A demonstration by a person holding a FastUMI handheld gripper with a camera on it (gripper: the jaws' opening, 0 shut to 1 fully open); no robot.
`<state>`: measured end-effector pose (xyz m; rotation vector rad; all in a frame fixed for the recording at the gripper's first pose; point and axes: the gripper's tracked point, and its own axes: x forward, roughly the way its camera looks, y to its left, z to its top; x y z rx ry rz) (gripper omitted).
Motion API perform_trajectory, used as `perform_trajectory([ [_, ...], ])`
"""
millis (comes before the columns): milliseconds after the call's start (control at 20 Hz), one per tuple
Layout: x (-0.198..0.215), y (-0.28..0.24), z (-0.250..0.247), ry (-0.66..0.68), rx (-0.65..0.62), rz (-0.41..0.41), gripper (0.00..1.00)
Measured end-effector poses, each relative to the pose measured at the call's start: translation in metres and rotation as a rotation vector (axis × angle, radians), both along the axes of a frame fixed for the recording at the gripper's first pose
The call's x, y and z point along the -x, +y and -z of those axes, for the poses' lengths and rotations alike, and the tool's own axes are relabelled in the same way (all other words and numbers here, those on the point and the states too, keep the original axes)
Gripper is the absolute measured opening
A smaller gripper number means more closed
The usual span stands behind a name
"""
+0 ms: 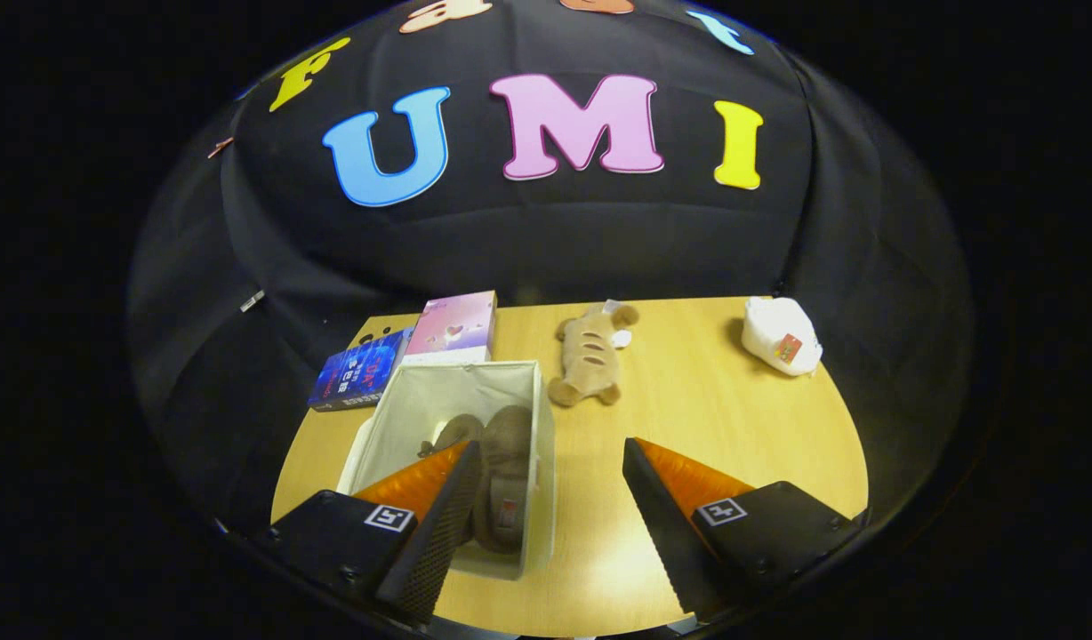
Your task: Open the storage box then place both shoes into the box .Put the left shoe in first, then the right shoe, with the right side of both shoes facing outward in a uniform manner.
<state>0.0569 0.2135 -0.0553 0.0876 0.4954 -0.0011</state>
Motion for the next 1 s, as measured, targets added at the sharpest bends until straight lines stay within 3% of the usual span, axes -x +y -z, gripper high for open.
perform_trajectory([
  [250, 0.02, -0.065, -0.043, -0.146, 0.031, 0.09, 0.99],
  [550, 0.039, -0.147, -0.094, -0.322, 0.054, 0.12, 0.99],
  [800, 0.064, -0.203, -0.115, -0.404, 0.064, 0.075, 0.99],
  [1000, 0.082, -0.252, -0.106, -0.44, 0.155, 0.072, 0.99],
])
